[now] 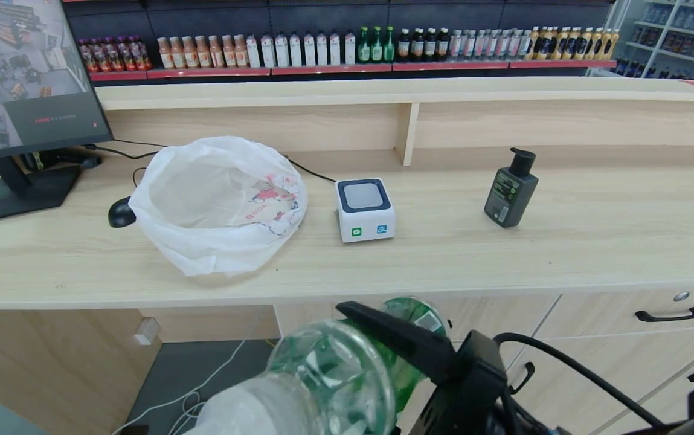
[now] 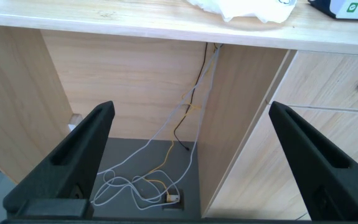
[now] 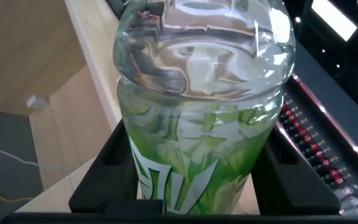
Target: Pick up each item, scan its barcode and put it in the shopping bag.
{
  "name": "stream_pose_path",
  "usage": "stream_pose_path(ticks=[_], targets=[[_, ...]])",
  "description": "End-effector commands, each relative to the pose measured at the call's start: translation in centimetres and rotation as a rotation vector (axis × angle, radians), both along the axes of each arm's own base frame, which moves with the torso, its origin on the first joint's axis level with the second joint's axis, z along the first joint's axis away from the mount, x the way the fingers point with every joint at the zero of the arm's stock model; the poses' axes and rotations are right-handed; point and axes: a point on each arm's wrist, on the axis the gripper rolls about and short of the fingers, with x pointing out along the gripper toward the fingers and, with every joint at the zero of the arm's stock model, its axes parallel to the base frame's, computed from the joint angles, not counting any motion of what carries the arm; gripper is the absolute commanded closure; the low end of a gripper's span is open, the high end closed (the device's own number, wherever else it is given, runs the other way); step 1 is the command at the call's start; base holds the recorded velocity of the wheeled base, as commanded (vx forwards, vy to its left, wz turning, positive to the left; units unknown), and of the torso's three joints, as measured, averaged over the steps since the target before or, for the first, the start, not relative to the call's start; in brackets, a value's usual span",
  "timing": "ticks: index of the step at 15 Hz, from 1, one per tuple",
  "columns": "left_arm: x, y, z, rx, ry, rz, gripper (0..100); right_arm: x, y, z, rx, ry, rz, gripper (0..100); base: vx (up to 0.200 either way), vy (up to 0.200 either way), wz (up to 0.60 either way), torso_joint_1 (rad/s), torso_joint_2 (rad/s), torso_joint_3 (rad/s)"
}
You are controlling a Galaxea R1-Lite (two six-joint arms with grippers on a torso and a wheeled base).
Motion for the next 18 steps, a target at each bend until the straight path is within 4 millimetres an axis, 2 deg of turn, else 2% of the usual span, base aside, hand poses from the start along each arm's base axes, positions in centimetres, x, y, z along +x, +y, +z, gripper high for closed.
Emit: stream_pose_path(ticks=[1,6,9,18], targets=[[0.0,0.0,0.0,0.000,0.000,0.001,0,0.1,1.3,-1.4,-0.064,-0.019,0.004,100,0.000,0.000,0.00,0.000,0.00,0.000],[0.0,0.0,0.0,0.000,0.000,0.001,0,-0.2,0.8,0.3,-0.041,-0.109,0.012,100,0.000,0.000,0.00,0.000,0.00,0.000],[0.0,0.0,0.0,0.000,0.000,0.001,0,-0.6,1.0,0.4,-0.092,-0.221,0.043,100,0.000,0.000,0.00,0.000,0.00,0.000],[0.0,0.0,0.0,0.000,0.000,0.001,0,-0.6,0.8,0.8,-0.162,-0.380,-0.023,100,0.000,0.000,0.00,0.000,0.00,0.000]])
